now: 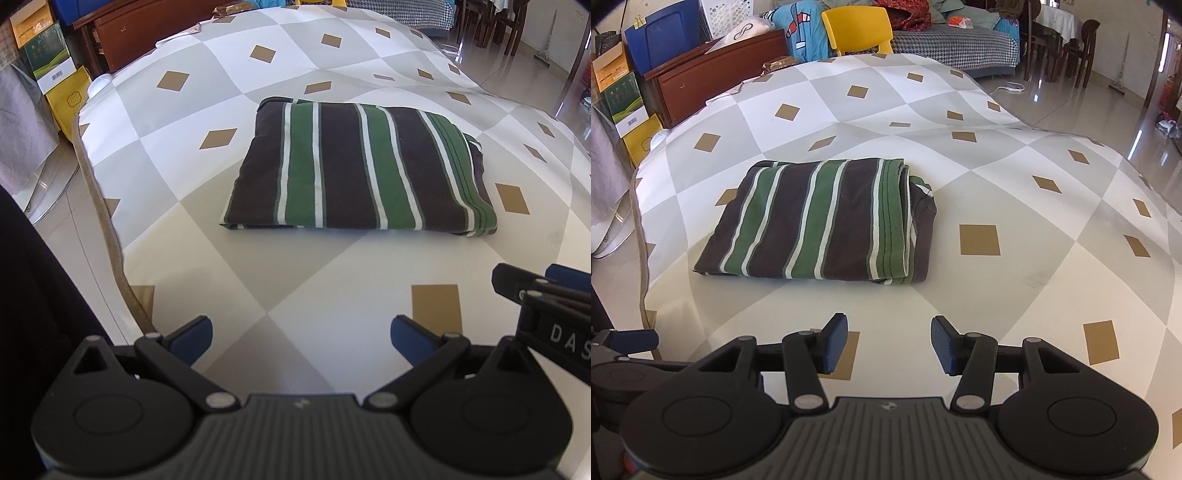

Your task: Fold clothes

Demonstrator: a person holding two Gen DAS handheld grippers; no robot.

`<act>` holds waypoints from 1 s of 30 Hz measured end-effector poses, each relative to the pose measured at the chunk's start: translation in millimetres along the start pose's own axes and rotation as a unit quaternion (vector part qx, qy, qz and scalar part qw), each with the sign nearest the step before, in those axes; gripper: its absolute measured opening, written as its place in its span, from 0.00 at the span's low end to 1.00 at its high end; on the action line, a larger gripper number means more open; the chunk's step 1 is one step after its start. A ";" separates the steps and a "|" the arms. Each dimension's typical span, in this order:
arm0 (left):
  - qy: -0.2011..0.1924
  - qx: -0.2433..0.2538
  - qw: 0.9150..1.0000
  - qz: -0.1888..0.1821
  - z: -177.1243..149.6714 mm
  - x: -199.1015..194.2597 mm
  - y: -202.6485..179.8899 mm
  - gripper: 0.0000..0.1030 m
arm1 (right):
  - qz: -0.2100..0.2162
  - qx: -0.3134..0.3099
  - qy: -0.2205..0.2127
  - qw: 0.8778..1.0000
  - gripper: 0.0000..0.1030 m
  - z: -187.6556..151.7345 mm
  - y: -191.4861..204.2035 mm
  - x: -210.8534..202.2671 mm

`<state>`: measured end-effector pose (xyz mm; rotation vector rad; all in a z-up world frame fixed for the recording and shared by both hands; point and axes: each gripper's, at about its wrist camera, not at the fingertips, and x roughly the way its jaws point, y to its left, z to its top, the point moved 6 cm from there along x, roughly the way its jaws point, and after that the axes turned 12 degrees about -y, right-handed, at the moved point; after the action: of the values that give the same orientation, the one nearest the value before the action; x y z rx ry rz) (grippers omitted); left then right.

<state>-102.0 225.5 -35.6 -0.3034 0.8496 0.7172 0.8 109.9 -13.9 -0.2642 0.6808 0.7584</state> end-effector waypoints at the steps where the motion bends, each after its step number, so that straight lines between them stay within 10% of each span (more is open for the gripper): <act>1: 0.000 0.000 1.000 0.001 0.0 -0.4 0.3 1.00 | 0.000 0.000 0.000 1.000 0.48 0.3 0.2 -0.4; 30: -0.033 0.015 0.999 0.005 5.2 -22.1 -0.1 1.00 | -0.004 0.023 -0.009 1.000 0.48 3.4 -7.6 -17.1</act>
<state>-108.8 218.1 -15.3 -0.2461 0.7984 0.7197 -1.2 96.8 -0.3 -0.2192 0.6791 0.7354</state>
